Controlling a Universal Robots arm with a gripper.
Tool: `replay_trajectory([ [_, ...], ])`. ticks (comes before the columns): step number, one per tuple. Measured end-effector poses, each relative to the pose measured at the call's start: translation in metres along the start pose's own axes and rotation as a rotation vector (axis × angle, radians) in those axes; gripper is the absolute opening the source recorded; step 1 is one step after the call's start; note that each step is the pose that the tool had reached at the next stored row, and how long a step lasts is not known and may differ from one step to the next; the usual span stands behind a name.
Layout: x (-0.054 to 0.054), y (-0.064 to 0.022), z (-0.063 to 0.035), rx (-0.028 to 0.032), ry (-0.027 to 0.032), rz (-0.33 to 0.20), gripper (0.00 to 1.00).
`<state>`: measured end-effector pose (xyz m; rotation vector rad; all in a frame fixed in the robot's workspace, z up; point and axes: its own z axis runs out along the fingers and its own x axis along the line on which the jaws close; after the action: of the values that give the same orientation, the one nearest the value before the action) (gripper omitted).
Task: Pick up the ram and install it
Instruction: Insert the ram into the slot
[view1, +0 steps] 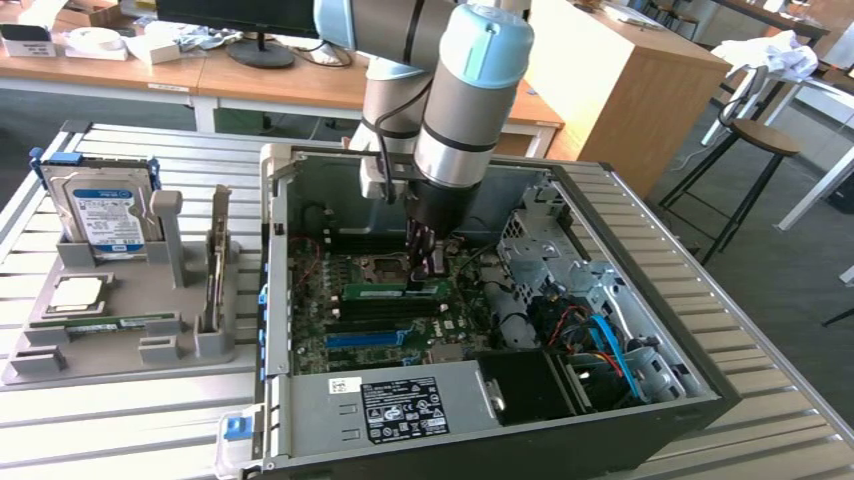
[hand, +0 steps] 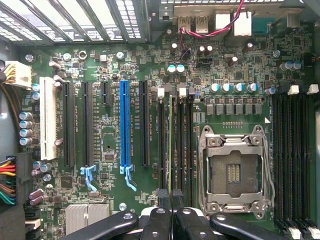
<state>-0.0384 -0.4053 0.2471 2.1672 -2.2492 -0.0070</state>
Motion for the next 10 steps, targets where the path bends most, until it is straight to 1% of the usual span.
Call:
replay_trajectory([
  [5,0.0001,-0.0005,0.0005,-0.0033,0.0002,-0.001,0.11],
  [10,0.0001,-0.0005,0.0006,-0.0036,0.0002,-0.001,0.11],
])
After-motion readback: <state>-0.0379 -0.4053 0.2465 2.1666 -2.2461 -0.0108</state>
